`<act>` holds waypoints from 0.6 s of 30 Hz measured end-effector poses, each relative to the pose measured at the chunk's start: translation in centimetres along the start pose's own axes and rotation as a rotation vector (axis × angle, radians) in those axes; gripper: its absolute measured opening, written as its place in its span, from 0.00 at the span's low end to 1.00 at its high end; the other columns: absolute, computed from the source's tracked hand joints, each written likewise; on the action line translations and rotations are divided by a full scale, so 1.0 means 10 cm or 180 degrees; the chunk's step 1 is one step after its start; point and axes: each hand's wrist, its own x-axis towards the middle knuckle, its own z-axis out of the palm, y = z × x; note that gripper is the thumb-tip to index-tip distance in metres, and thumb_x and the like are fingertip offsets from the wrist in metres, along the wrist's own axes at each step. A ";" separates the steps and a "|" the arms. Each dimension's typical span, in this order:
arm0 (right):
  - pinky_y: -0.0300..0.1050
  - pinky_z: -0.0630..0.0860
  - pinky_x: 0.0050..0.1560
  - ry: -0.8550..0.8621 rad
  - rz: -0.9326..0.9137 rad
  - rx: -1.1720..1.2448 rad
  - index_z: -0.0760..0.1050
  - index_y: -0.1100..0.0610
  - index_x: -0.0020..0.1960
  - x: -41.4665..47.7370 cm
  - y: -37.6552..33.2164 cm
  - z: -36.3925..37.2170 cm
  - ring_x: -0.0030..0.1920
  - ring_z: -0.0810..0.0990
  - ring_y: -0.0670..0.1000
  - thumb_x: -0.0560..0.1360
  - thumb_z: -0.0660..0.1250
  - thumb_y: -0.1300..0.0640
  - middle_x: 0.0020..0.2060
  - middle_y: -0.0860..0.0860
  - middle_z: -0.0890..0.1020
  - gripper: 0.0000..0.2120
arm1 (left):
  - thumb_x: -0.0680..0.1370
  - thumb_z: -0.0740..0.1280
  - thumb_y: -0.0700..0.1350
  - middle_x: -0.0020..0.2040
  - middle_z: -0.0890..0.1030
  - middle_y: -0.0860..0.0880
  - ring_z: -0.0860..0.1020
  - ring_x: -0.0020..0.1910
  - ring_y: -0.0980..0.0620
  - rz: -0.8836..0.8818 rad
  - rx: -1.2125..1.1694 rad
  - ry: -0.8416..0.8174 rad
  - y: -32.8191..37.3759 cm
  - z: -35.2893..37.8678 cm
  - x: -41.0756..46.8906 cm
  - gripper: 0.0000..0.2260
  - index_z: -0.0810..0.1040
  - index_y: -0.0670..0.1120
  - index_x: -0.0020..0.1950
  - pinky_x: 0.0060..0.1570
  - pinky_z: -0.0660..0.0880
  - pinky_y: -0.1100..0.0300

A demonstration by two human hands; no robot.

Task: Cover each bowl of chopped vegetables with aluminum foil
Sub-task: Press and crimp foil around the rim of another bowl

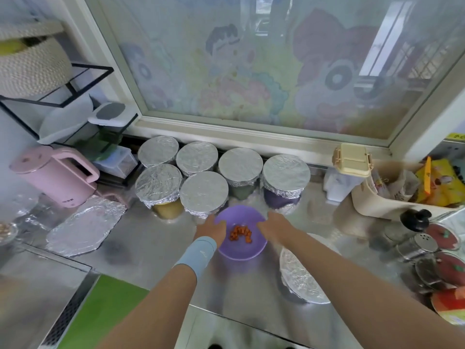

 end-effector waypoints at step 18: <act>0.36 0.67 0.59 0.0274 -0.0398 -0.0068 0.72 0.52 0.69 -0.31 -0.11 -0.01 0.63 0.76 0.51 0.77 0.61 0.55 0.64 0.51 0.77 0.20 | 0.79 0.59 0.48 0.61 0.74 0.43 0.72 0.62 0.41 0.1157 0.0418 0.0869 0.05 -0.14 -0.26 0.15 0.75 0.44 0.63 0.62 0.69 0.50</act>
